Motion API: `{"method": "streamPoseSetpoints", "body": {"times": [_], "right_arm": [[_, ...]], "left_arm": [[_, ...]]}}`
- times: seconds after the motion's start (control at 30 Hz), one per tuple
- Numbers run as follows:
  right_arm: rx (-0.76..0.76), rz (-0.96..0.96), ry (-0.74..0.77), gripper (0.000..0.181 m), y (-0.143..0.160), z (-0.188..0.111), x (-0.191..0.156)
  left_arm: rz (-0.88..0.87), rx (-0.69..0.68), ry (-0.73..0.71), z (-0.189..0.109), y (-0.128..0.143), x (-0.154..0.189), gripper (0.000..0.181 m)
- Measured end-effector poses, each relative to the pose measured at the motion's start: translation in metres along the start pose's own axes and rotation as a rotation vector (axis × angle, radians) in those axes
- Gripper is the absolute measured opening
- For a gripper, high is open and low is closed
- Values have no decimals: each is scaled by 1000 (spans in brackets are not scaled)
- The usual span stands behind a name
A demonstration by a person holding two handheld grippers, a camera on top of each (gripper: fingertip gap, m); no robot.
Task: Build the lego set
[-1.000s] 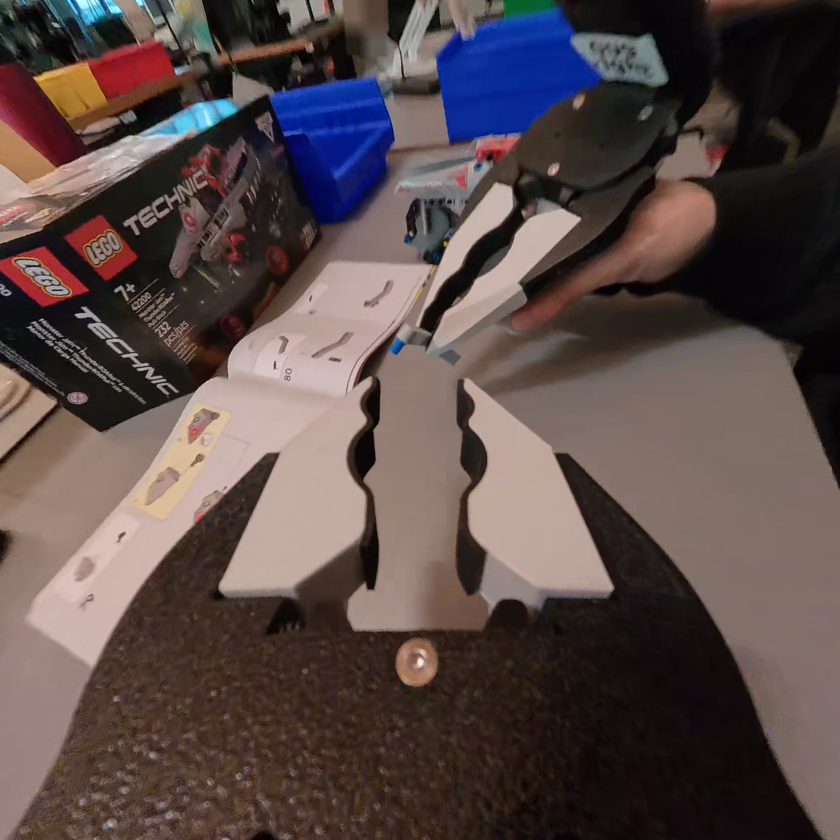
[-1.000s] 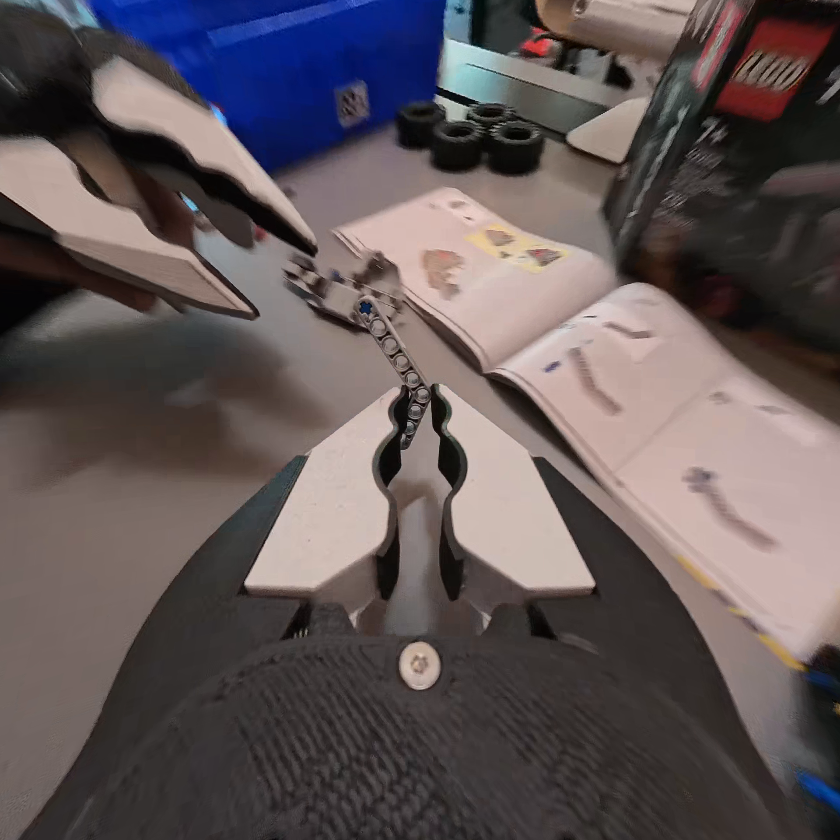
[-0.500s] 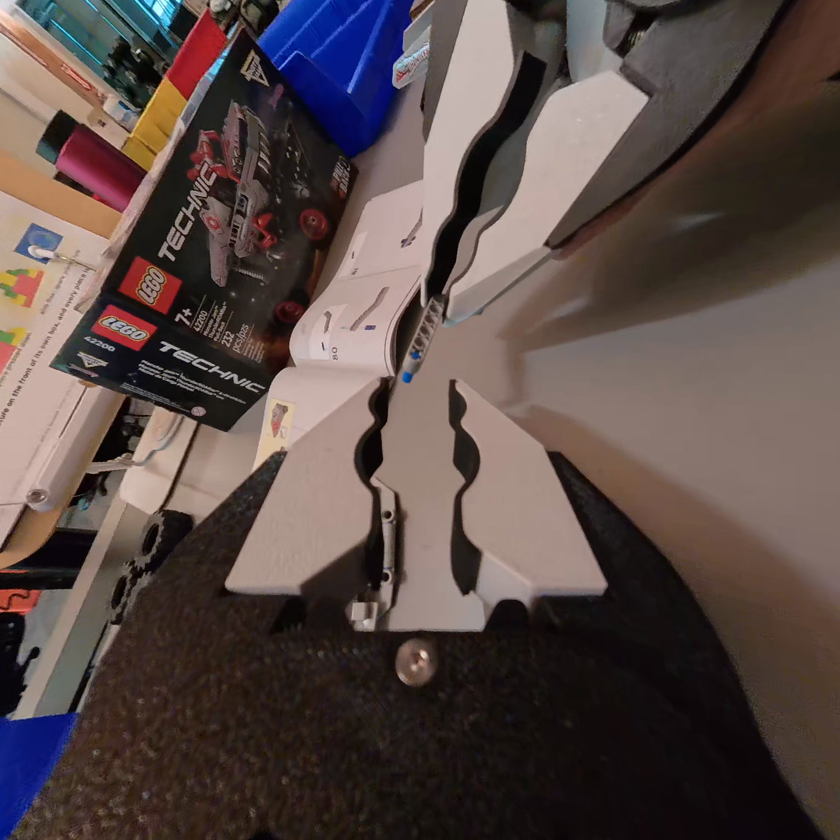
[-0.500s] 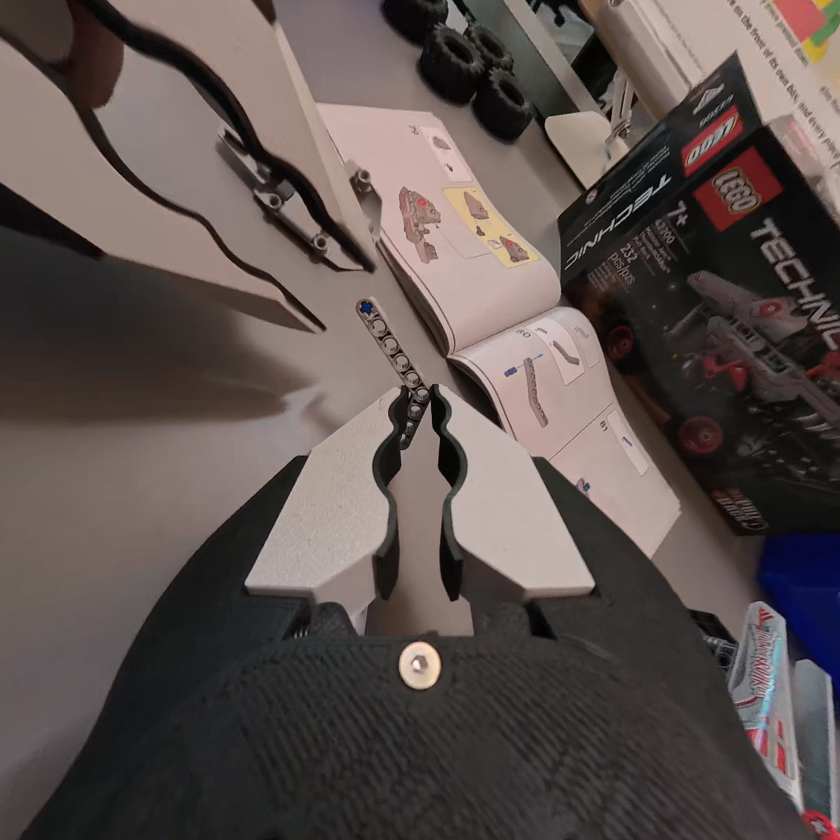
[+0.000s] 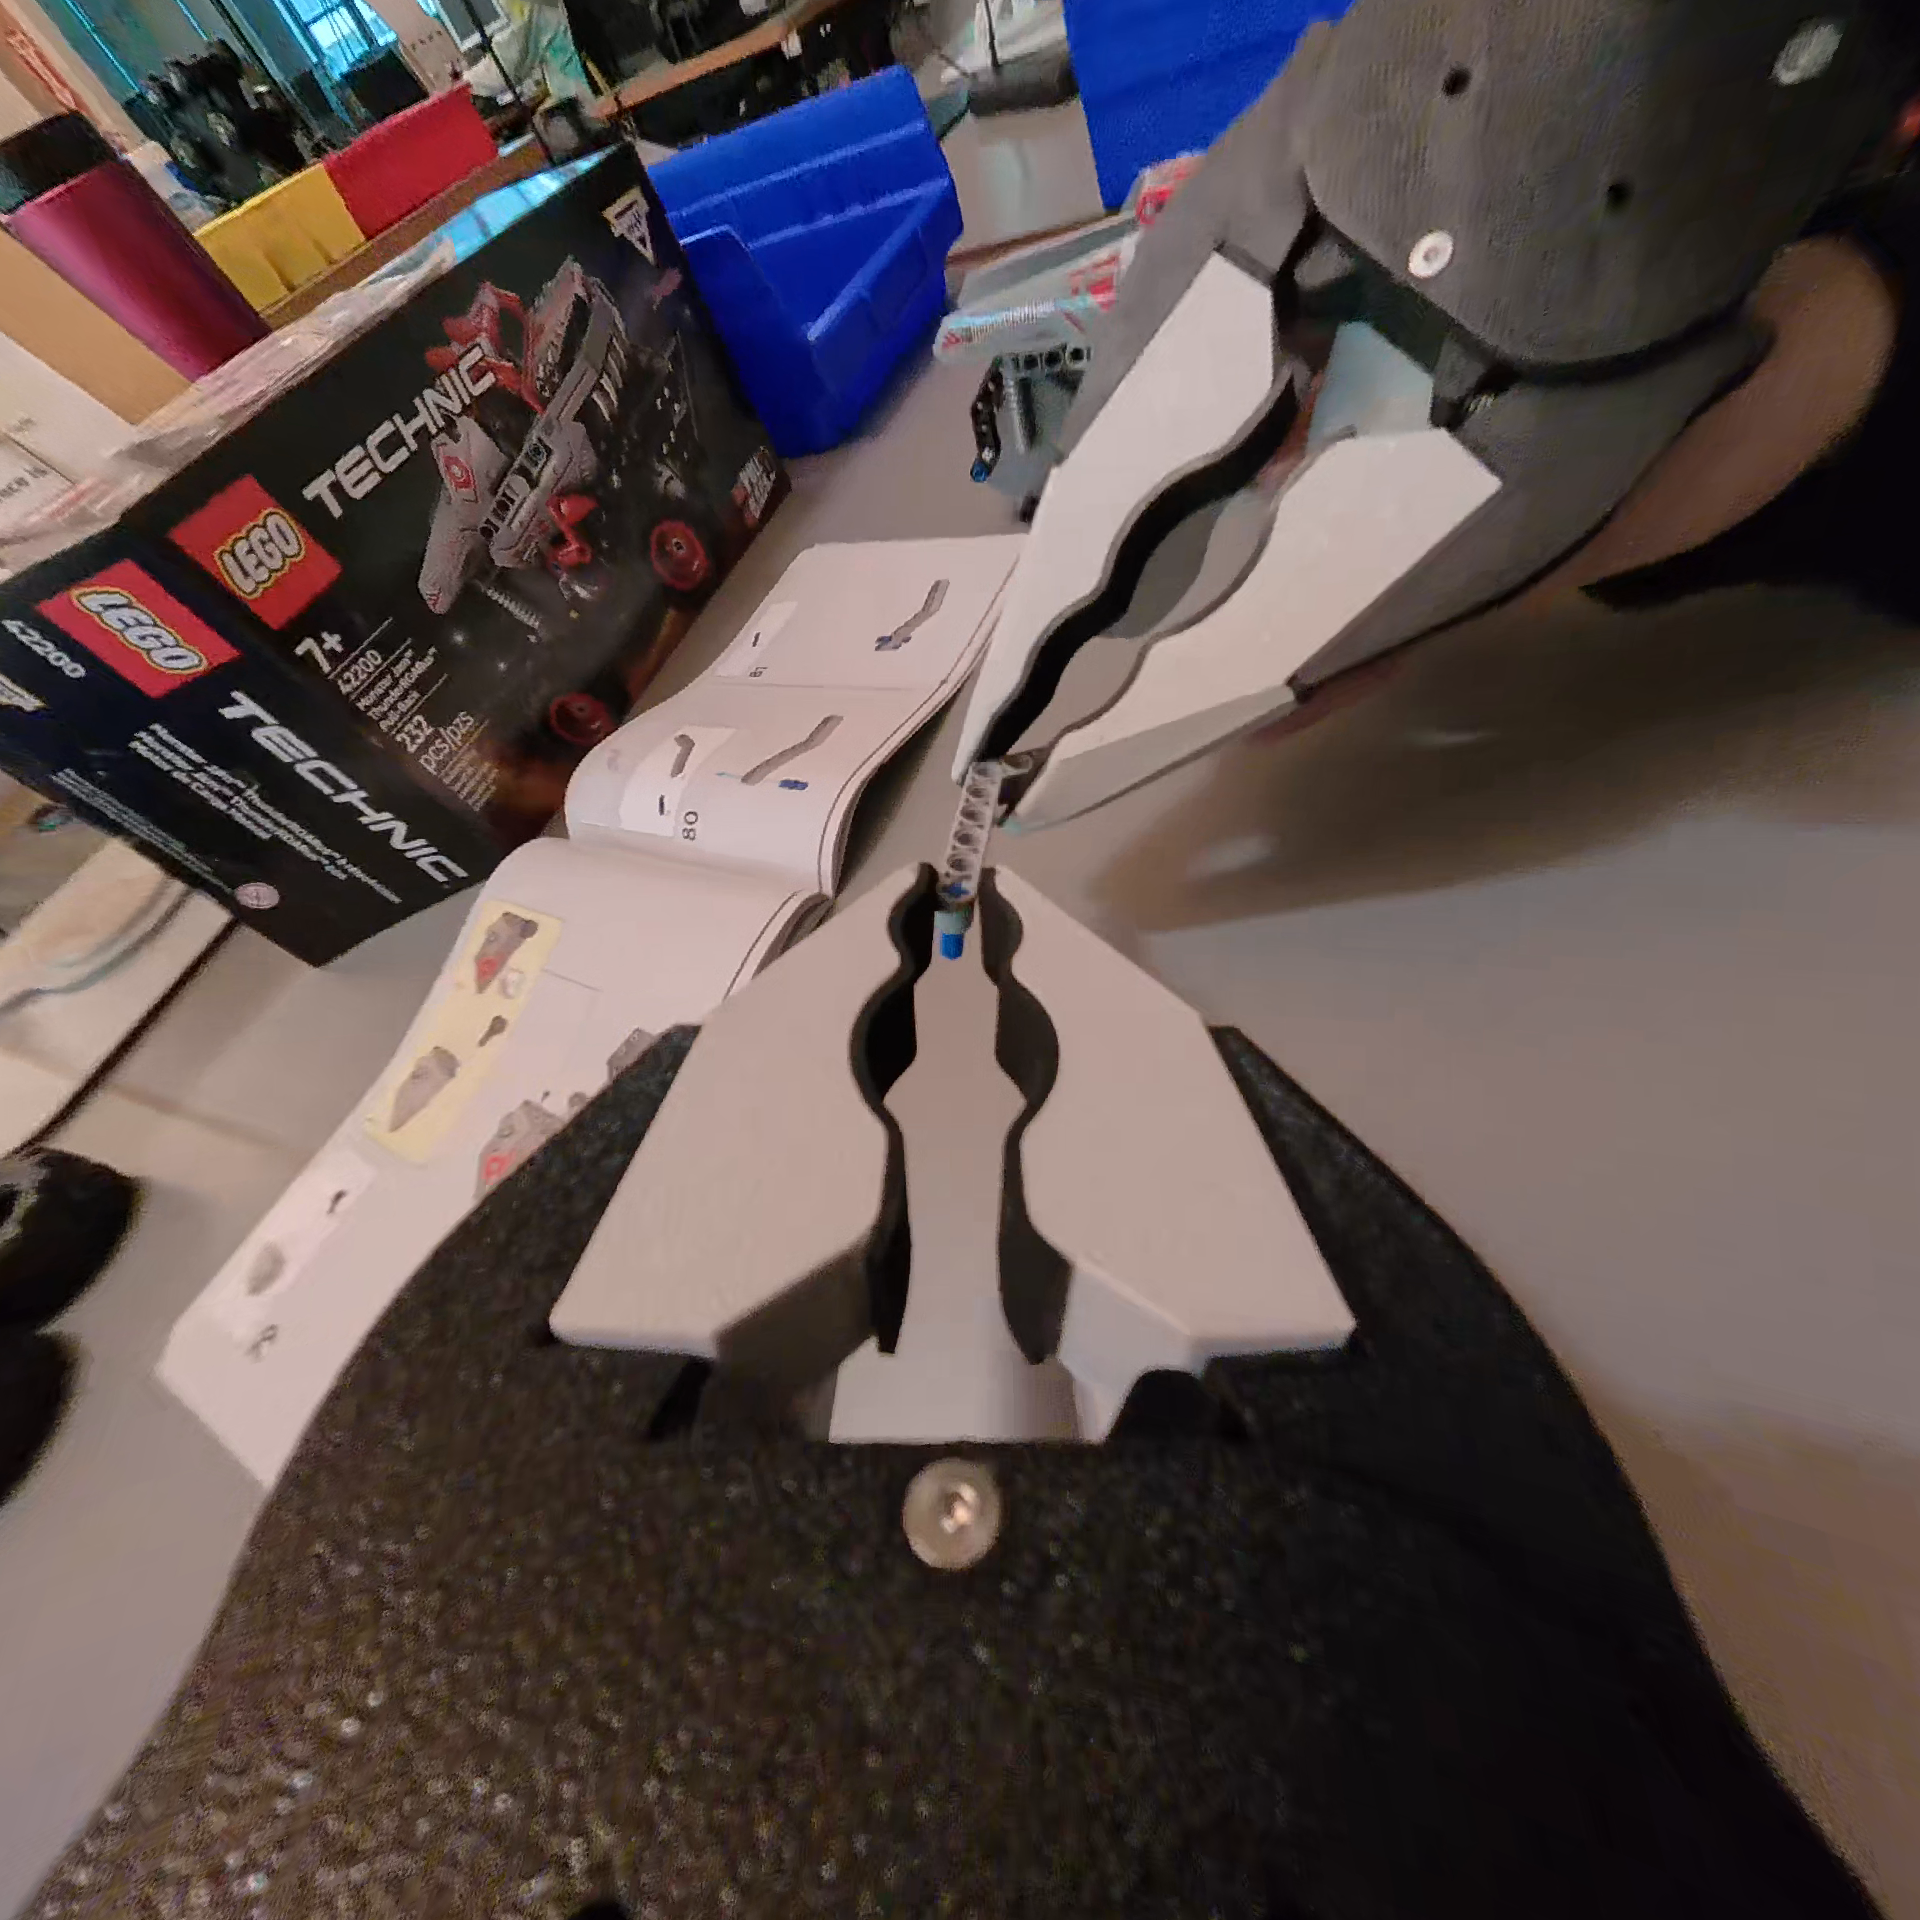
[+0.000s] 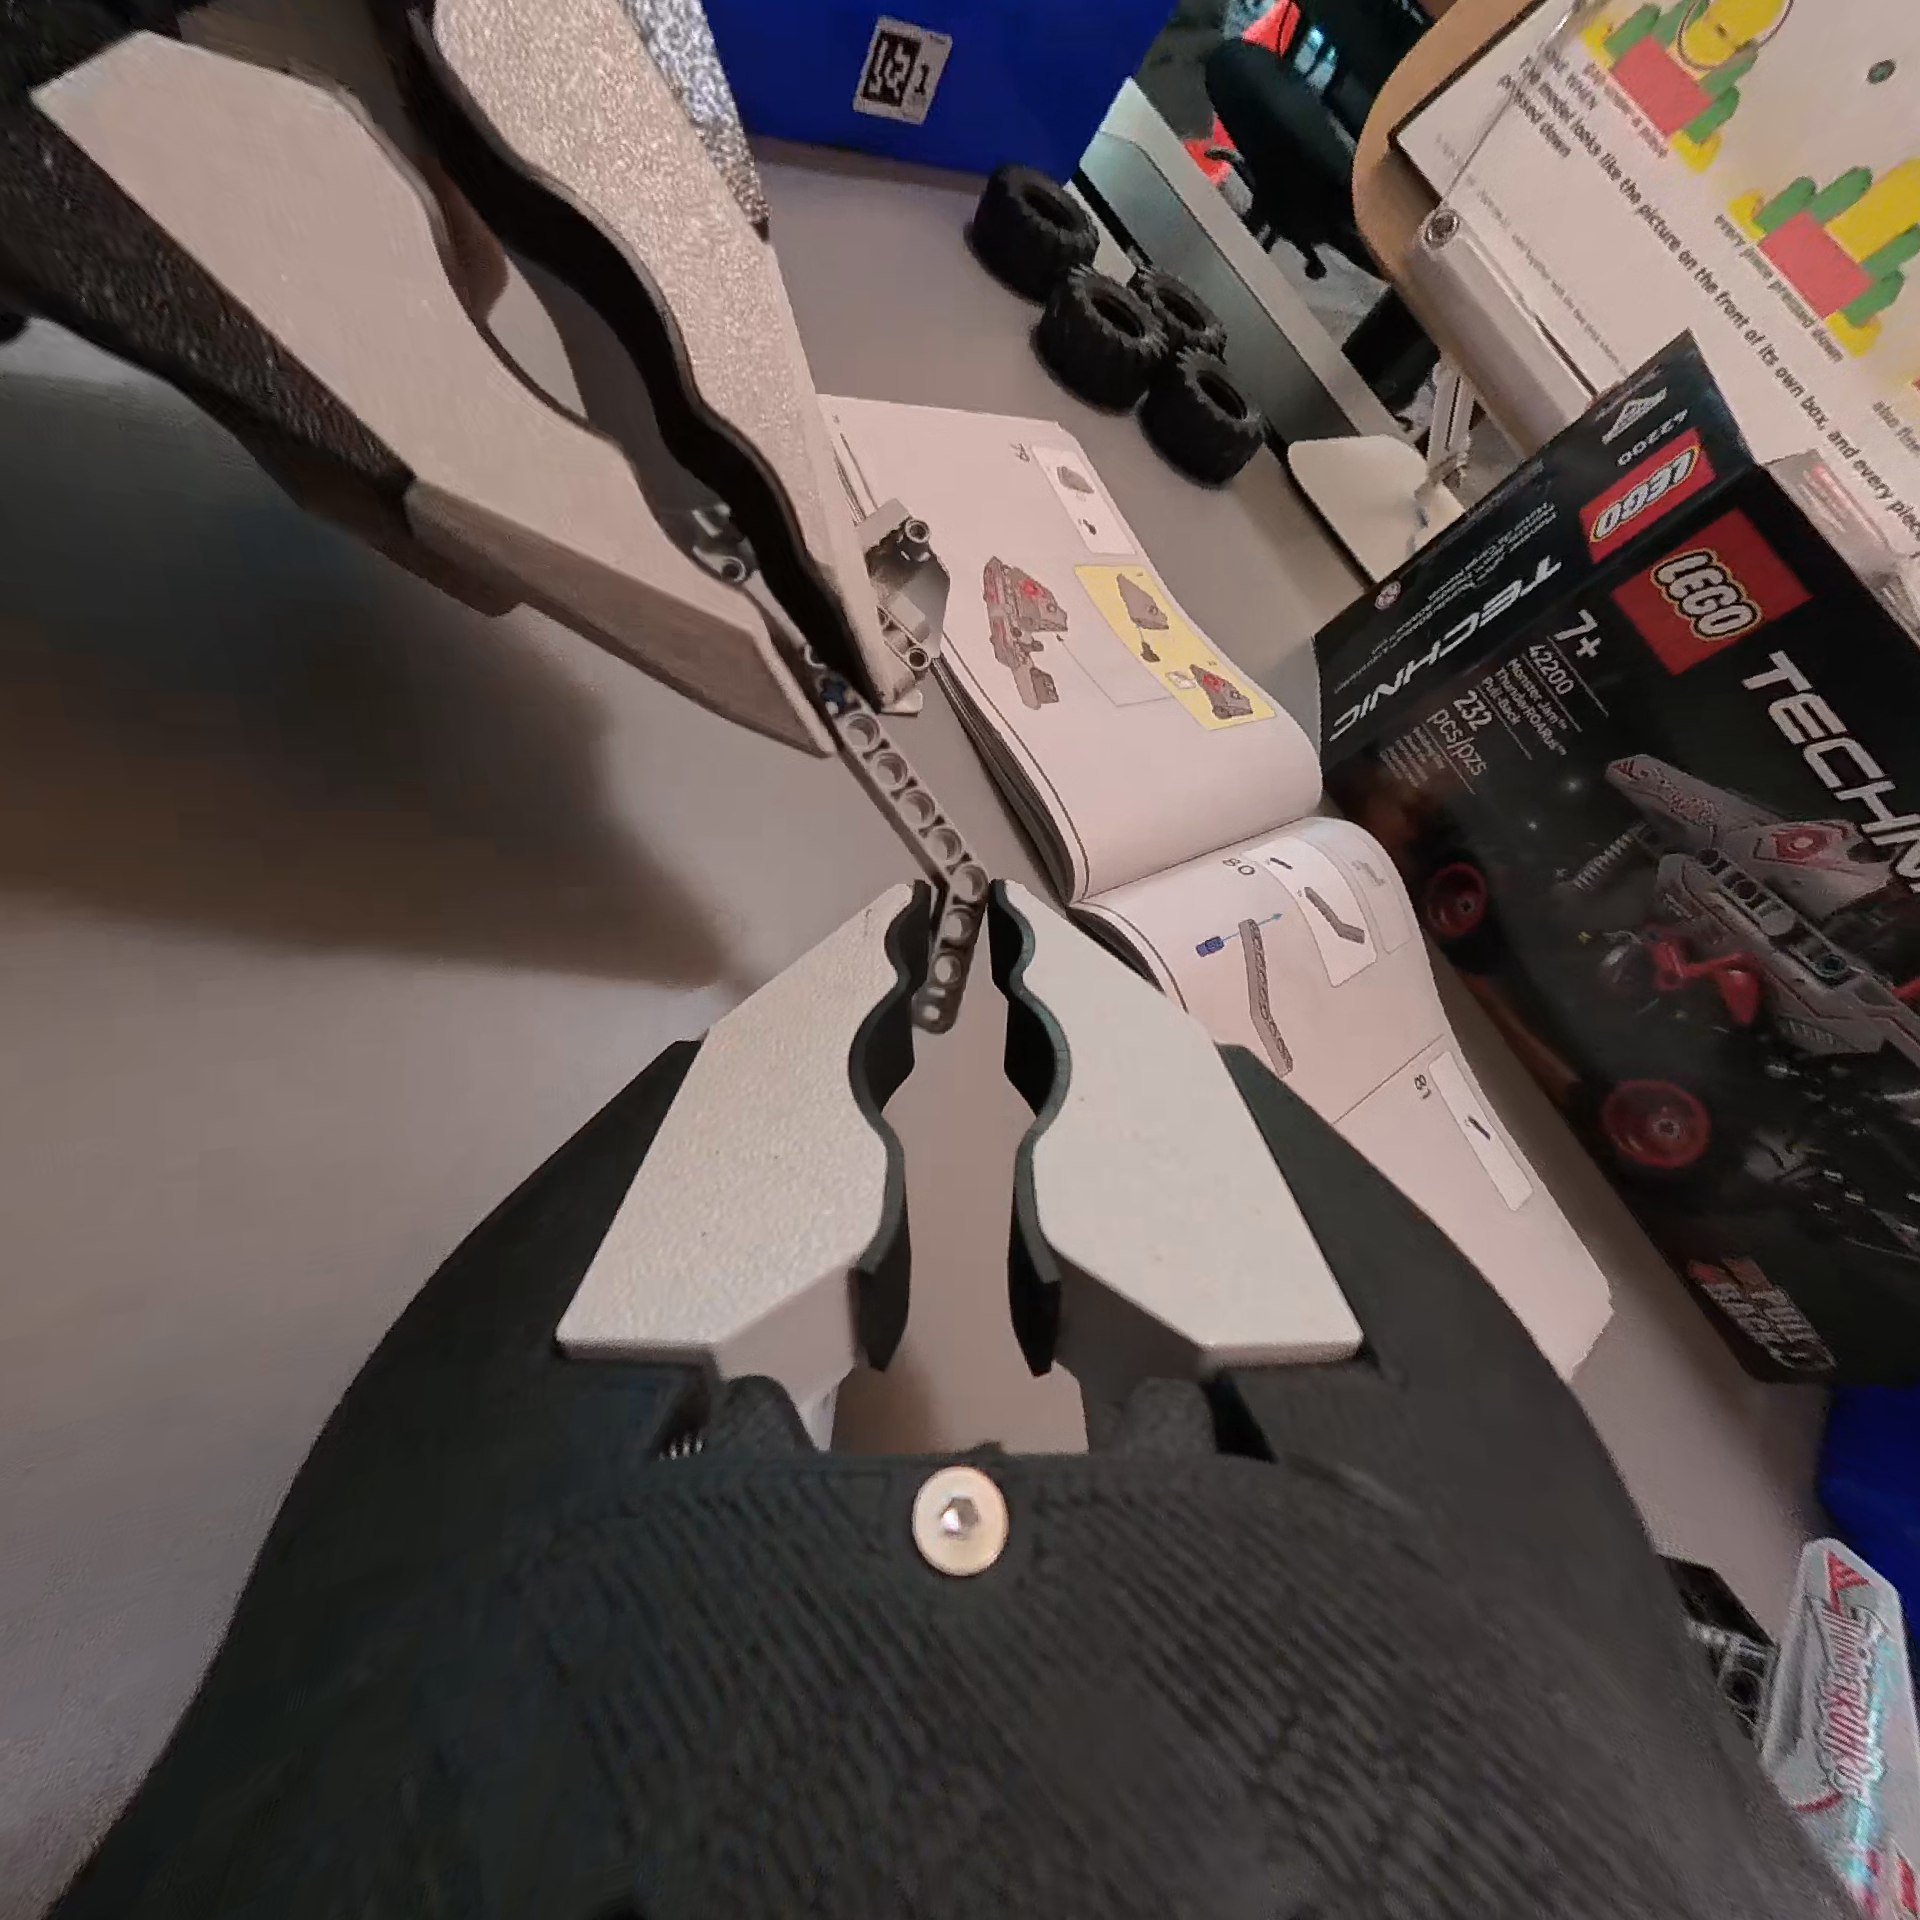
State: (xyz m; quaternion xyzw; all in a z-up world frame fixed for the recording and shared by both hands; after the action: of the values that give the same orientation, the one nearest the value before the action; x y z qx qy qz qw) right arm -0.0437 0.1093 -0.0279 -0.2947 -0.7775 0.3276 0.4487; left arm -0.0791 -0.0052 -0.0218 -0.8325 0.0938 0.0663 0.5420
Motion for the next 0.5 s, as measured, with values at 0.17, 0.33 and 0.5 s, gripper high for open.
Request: {"method": "streamPoseSetpoints", "body": {"times": [0.17, 0.33, 0.5], "right_arm": [[78, 70, -15, 8, -3, -3, 4], [140, 95, 9, 7, -4, -3, 3], [150, 92, 62, 6, -2, -2, 4]], "left_arm": [[-51, 65, 27, -4, 0, -2, 5], [-115, 71, 52, -6, 3, -4, 6], [-74, -1, 5, -6, 7, -5, 21]]}}
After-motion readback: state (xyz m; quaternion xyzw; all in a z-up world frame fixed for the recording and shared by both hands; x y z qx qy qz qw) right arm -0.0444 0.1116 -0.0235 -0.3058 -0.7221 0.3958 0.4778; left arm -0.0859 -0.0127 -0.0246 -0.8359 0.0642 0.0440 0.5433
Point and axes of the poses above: each gripper's, where its closed fingertips meet, z out along the fingers, y out of its underside, x = y × z across the jaws, the point moved 7 cm from there along -z, back along the fingers, and after that the axes turned 11 degrees about y, right-handed, at the moved point
